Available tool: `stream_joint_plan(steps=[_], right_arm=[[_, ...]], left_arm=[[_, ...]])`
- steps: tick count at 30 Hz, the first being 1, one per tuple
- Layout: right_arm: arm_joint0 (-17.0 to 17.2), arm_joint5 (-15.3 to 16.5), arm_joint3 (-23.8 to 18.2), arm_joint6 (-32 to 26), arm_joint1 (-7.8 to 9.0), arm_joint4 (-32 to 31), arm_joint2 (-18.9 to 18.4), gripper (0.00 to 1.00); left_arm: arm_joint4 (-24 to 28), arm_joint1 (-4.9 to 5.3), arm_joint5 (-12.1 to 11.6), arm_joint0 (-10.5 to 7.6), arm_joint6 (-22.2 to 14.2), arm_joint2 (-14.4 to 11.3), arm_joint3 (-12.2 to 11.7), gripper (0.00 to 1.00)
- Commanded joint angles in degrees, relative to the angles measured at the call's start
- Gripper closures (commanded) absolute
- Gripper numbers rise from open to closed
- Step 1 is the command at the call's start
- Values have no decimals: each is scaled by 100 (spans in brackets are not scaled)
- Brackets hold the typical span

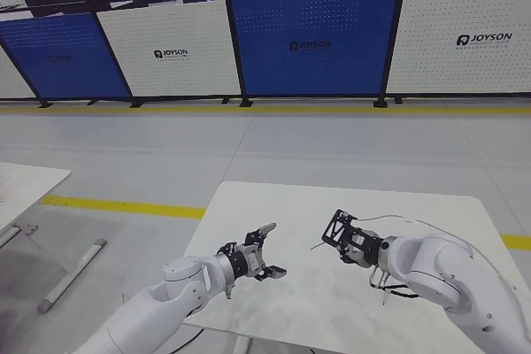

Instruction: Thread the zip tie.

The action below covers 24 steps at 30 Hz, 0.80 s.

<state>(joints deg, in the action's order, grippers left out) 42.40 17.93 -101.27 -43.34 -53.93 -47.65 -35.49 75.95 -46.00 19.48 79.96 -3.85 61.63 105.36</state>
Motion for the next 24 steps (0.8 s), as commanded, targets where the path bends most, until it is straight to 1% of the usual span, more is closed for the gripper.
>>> stream_joint_plan(steps=[1,2,4,5,7,9,11,14,15,16,24], right_arm=[[0,0,0,0,0,0,0,100],[10,-5,0,14,-1,-17,-1,100],[18,63,-83,13,-11,-299,21,100],[3,101,-149,-18,-22,-506,41,100],[-16,155,-243,-36,-48,-722,77,100],[-76,155,-364,-16,-77,-921,200,100],[-172,155,-385,-34,-102,-1034,320,100],[-397,155,-385,116,-153,-1038,591,100],[-500,155,-326,208,-165,-984,694,100],[-551,155,-287,242,-169,-949,741,100],[-551,155,-287,242,-169,-949,741,100]], left_arm=[[4,-2,-2,3,1,-7,-1,0],[44,-15,0,10,10,-40,4,0],[194,-35,0,-39,36,-104,22,0],[328,-47,0,-96,88,-132,25,0],[509,-58,0,-183,173,-202,49,0],[598,-47,0,-277,187,-311,86,0],[690,-33,0,-370,245,-385,101,0],[1025,-19,0,-599,384,-595,80,0],[1155,-24,0,-742,535,-636,31,0],[1226,-36,0,-842,672,-666,-9,0],[1226,-36,0,-842,672,-666,-9,0]])
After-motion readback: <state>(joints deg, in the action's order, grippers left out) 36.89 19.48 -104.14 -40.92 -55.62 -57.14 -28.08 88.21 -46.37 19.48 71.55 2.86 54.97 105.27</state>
